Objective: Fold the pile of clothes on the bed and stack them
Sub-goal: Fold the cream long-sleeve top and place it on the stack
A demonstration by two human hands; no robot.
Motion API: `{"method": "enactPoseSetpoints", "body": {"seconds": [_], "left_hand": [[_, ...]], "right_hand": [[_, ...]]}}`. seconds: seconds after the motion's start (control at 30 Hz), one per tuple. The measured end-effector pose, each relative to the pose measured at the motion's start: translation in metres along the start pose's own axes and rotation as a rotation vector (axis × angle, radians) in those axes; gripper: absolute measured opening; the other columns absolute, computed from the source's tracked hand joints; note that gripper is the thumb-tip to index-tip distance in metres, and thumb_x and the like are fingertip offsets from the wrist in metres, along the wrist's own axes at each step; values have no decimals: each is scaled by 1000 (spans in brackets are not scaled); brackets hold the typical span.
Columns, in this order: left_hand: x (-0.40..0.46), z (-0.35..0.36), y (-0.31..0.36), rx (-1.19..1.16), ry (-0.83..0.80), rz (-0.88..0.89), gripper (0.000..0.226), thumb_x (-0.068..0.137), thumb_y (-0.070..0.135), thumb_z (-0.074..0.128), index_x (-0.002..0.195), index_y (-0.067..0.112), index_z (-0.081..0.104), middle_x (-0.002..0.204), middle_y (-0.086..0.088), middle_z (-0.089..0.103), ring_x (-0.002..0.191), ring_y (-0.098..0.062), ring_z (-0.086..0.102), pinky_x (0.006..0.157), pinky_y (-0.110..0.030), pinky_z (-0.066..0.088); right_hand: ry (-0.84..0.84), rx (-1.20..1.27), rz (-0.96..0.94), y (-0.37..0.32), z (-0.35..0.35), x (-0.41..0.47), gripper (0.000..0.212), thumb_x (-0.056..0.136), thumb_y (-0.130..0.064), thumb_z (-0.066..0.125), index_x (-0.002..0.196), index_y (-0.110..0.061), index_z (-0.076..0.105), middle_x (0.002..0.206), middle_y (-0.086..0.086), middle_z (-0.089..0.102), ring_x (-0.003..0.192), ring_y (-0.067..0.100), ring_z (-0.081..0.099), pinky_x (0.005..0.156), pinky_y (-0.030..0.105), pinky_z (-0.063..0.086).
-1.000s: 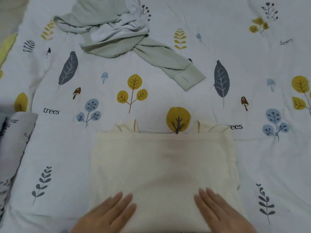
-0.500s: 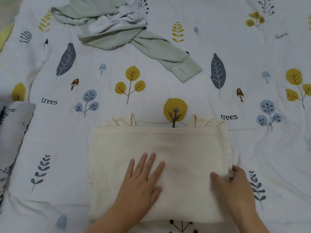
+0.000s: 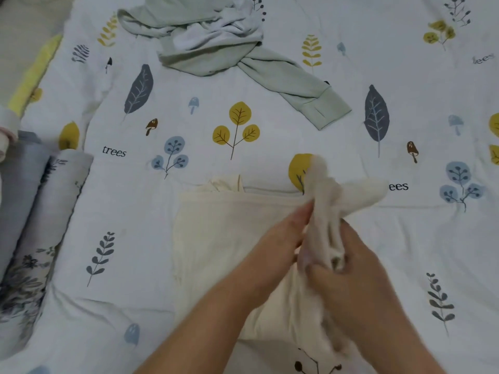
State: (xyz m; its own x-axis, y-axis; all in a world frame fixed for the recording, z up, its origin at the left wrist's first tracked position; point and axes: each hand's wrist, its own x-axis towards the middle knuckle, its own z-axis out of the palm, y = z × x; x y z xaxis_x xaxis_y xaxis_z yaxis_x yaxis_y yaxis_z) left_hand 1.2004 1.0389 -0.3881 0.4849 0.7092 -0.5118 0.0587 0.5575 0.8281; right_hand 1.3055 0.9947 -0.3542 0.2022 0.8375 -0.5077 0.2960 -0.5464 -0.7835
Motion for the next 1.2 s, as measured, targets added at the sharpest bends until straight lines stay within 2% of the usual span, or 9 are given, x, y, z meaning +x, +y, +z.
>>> {"method": "enactPoseSetpoints", "body": {"seconds": [0.13, 0.27, 0.33, 0.47, 0.53, 0.63, 0.8, 1.1, 1.2], "left_hand": [[-6, -47, 14, -377, 64, -43, 65, 67, 66, 41, 113, 24, 62, 105, 1, 71, 91, -9, 66, 85, -27, 52], [-23, -103, 4, -610, 127, 38, 57, 74, 60, 48, 101, 16, 72, 82, -4, 73, 69, -12, 70, 55, -24, 54], [-29, -126, -8, -555, 250, -58, 58, 70, 57, 49, 105, 15, 69, 80, -8, 73, 69, -14, 71, 57, -23, 55], [-22, -144, -28, 199, 614, -146, 78, 60, 54, 71, 123, 15, 48, 114, 0, 63, 97, -17, 62, 79, -29, 46], [-13, -146, -37, 493, 747, -86, 77, 65, 38, 81, 127, 18, 38, 108, 9, 53, 96, -14, 54, 79, -27, 40], [0, -144, -40, 705, 844, 53, 26, 84, 23, 63, 103, 13, 49, 83, 9, 53, 83, -21, 53, 67, -22, 36], [9, -149, -28, 122, 742, 79, 21, 97, 23, 45, 94, 8, 60, 94, -13, 65, 85, -24, 59, 84, -40, 47], [-26, -119, -66, 1022, 960, -80, 62, 92, 34, 48, 143, 6, 26, 128, -18, 42, 114, -36, 44, 88, -46, 38], [-45, -106, -86, 968, 782, -202, 64, 94, 34, 46, 146, 11, 17, 130, -15, 44, 112, -35, 50, 86, -39, 40]], "right_hand": [[-38, -263, -162, -24, 61, -10, 80, 83, -17, 53, 141, -51, 8, 114, -14, 58, 98, 6, 59, 77, 16, 47], [-123, -450, -282, -18, 123, -7, 84, 91, -18, 45, 144, -39, -16, 132, -5, 39, 110, 16, 51, 88, 27, 43], [-257, -489, -292, -12, 145, -7, 79, 93, -20, 43, 147, -33, -13, 137, 0, 32, 114, 21, 48, 91, 31, 40], [-448, -674, -349, 3, 158, -11, 66, 94, -27, 45, 150, -24, 9, 138, 6, 28, 122, 23, 35, 98, 34, 35], [-289, -750, -429, 11, 153, -13, 63, 81, -29, 64, 139, -20, 42, 129, 6, 45, 116, 20, 47, 92, 30, 43], [3, -748, -402, 24, 145, -15, 63, 40, -25, 89, 101, -18, 74, 99, 7, 69, 90, 23, 69, 71, 32, 56], [52, -872, -264, 45, 143, -15, 80, 37, -30, 91, 113, -17, 70, 121, 18, 63, 109, 36, 61, 78, 53, 52], [116, -955, -316, 61, 144, -13, 53, 75, -38, 53, 123, -17, 62, 130, 16, 56, 120, 32, 54, 84, 57, 47], [78, -976, -283, 71, 143, -13, 71, 54, -39, 85, 118, -17, 66, 127, 16, 58, 117, 34, 56, 80, 57, 49]]}}
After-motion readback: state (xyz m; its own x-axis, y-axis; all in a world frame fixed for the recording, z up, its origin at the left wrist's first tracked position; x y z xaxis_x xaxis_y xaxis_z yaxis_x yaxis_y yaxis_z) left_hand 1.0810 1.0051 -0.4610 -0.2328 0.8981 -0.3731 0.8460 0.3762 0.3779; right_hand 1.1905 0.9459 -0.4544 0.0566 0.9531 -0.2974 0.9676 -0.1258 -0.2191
